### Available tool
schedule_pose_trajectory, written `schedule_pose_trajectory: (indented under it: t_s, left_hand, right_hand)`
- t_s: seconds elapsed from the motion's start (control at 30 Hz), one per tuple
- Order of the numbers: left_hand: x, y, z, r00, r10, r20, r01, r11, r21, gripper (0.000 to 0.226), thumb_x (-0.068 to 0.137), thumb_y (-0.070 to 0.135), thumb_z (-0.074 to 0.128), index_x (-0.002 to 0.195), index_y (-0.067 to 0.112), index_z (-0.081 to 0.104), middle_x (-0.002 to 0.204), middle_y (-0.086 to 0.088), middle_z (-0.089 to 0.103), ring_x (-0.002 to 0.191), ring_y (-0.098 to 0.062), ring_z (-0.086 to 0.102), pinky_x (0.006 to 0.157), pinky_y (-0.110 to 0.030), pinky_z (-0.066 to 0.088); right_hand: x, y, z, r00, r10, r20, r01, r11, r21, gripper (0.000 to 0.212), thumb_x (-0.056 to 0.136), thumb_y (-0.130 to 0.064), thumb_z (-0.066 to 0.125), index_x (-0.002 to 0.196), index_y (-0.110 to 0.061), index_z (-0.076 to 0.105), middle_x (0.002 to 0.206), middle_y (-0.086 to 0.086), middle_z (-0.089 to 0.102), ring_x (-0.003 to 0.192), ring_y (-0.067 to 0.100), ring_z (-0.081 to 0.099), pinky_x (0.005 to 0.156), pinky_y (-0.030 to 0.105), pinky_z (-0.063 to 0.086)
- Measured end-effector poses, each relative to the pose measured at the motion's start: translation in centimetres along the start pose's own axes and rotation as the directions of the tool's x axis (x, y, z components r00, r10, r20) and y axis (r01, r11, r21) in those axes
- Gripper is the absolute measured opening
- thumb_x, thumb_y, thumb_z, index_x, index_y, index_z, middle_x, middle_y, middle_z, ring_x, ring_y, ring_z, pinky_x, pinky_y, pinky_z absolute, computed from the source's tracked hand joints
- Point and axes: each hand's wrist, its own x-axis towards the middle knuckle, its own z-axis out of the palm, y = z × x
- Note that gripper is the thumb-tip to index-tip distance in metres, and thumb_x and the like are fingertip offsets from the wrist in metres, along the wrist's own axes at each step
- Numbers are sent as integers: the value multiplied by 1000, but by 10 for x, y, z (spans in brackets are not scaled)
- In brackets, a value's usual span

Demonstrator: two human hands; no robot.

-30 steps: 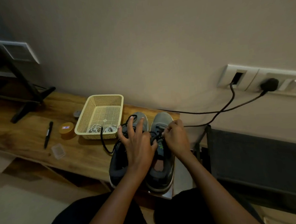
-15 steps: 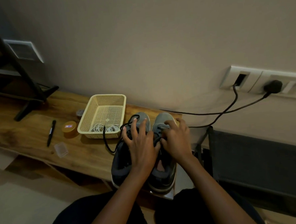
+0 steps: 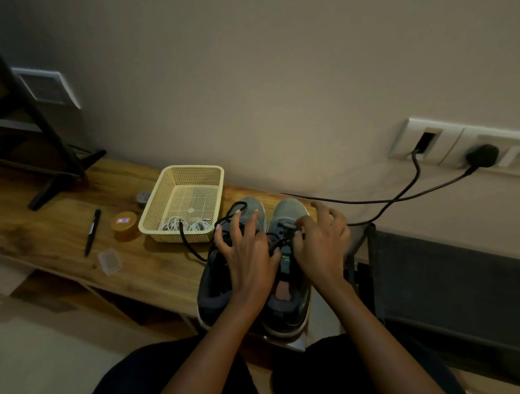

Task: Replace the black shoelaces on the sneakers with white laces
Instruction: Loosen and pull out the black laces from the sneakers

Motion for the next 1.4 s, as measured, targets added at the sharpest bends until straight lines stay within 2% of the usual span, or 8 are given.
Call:
schedule_pose_trajectory:
  t_s: [0.13, 0.3, 0.43, 0.53, 0.8, 1.03, 1.2, 1.4]
  left_hand:
    - [1, 1, -4, 1000, 5, 27, -5, 1000, -14, 20, 75, 34, 73, 78, 15, 69, 141, -1, 47, 139, -29, 26, 106, -52, 1]
    - [-1, 2, -6, 998, -1, 58, 1, 1000, -2, 21, 76, 33, 73, 81, 14, 69, 142, -1, 46, 139, -28, 25, 106, -52, 1]
    - [0, 1, -7, 996, -29, 88, 32, 999, -41, 19, 82, 35, 67, 85, 16, 69, 148, 3, 38, 143, -25, 15, 107, -49, -4]
    - [-1, -1, -7, 997, -33, 68, 38, 997, -66, 16, 79, 33, 70, 79, 17, 69, 145, 3, 42, 142, -26, 18, 107, -49, -3]
    - [0, -1, -3, 999, -27, 45, 29, 999, -39, 19, 76, 35, 73, 76, 17, 69, 141, 2, 47, 139, -28, 26, 106, -50, 0]
    - [-2, 1, -3, 999, -25, 28, 27, 998, -62, 18, 71, 30, 78, 70, 16, 67, 135, -1, 53, 136, -30, 33, 105, -51, 4]
    - [-1, 2, -5, 997, -51, 58, 56, 995, -84, 16, 77, 33, 72, 76, 17, 69, 140, 2, 48, 140, -26, 24, 107, -50, 0]
    - [-2, 1, -5, 997, -41, 67, 46, 997, -69, 17, 76, 35, 73, 75, 18, 69, 141, 2, 47, 140, -26, 24, 107, -50, -1]
  right_hand:
    - [-5, -5, 7, 988, -101, 119, 106, 994, -38, 11, 63, -14, 72, 74, -12, 73, 126, 11, 57, 123, 44, 40, 95, 54, 32]
    - [-1, -5, 4, 989, -141, 50, 143, 989, -47, 6, 63, -15, 77, 65, -14, 71, 114, 8, 62, 116, 42, 47, 90, 54, 37]
    - [4, 5, -5, 999, 0, -54, -2, 1000, -26, 5, 67, -11, 73, 71, -9, 71, 113, 9, 60, 107, 36, 47, 88, 47, 35]
    - [7, 15, -6, 993, 113, -17, -113, 993, 33, 8, 77, -10, 66, 81, -7, 72, 124, 7, 56, 113, 33, 39, 90, 45, 30]
    - [-5, -7, 7, 983, -95, 156, 101, 995, -26, 11, 70, -14, 67, 79, -11, 74, 129, 9, 55, 129, 42, 33, 100, 55, 24]
    - [0, 0, -2, 995, -99, 2, 99, 995, -26, 8, 64, -11, 77, 70, -11, 72, 110, 10, 61, 109, 40, 49, 91, 55, 35]
    - [3, 12, -10, 991, 134, 15, -135, 990, 46, 12, 82, -14, 62, 89, -10, 71, 130, 6, 50, 119, 30, 33, 98, 44, 23]
    - [0, 0, -3, 962, -96, 257, 105, 994, -23, 25, 84, -28, 57, 104, -22, 70, 150, -1, 28, 140, 34, 7, 109, 49, 6]
